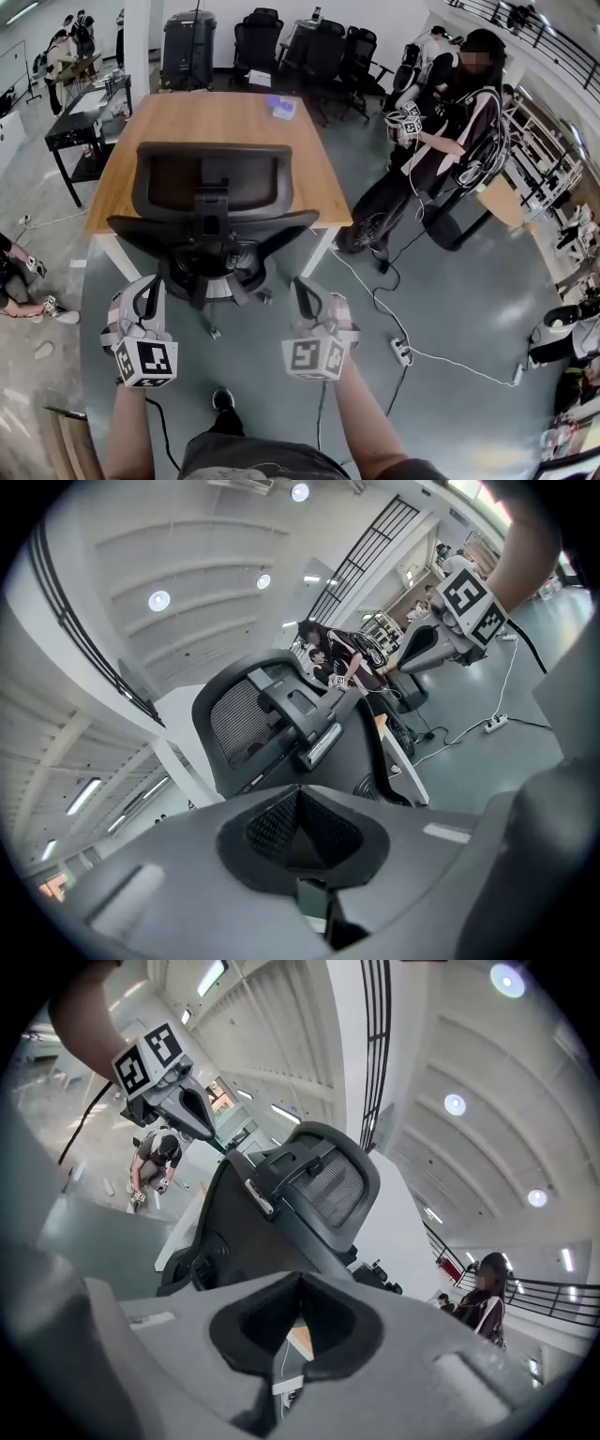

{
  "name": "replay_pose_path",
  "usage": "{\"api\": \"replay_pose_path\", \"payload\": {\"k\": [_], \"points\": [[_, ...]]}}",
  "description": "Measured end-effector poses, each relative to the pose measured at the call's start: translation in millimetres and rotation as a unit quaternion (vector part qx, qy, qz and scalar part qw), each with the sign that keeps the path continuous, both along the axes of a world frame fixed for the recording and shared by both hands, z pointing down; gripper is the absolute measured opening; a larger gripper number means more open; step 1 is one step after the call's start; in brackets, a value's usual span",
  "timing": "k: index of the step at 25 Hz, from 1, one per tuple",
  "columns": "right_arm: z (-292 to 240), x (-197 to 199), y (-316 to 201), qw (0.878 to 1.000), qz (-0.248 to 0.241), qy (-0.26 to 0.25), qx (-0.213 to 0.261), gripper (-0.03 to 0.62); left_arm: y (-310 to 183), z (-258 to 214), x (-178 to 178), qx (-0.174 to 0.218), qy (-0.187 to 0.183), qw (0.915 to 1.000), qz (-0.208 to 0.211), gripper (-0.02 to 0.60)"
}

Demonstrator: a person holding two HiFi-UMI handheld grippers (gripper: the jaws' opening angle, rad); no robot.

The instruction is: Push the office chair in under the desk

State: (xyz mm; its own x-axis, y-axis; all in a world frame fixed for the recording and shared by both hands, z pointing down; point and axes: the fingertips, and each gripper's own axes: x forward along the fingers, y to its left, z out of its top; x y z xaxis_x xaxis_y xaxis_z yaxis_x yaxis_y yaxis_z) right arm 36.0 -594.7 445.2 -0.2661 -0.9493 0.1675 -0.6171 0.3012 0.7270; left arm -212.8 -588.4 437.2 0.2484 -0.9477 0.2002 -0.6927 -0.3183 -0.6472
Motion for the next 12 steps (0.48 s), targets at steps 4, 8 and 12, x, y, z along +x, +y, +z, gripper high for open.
{"api": "replay_pose_path", "payload": {"k": [4, 8, 12], "points": [[-3.9, 21.3, 39.0, 1.000, -0.012, -0.002, 0.003, -0.008, 44.4, -9.5, 26.6, 0.010, 0.005, 0.9999, -0.006, 0.014], [-5.2, 39.0, 78.8, 1.000, -0.025, 0.001, 0.005, -0.008, 94.6, -12.3, 51.6, 0.018, 0.012, 0.9997, -0.013, 0.014], [-4.7, 52.4, 122.9, 0.999, -0.041, -0.008, 0.008, -0.008, 147.1, -11.0, 72.3, 0.018, 0.027, 0.9992, -0.024, 0.014]]}}
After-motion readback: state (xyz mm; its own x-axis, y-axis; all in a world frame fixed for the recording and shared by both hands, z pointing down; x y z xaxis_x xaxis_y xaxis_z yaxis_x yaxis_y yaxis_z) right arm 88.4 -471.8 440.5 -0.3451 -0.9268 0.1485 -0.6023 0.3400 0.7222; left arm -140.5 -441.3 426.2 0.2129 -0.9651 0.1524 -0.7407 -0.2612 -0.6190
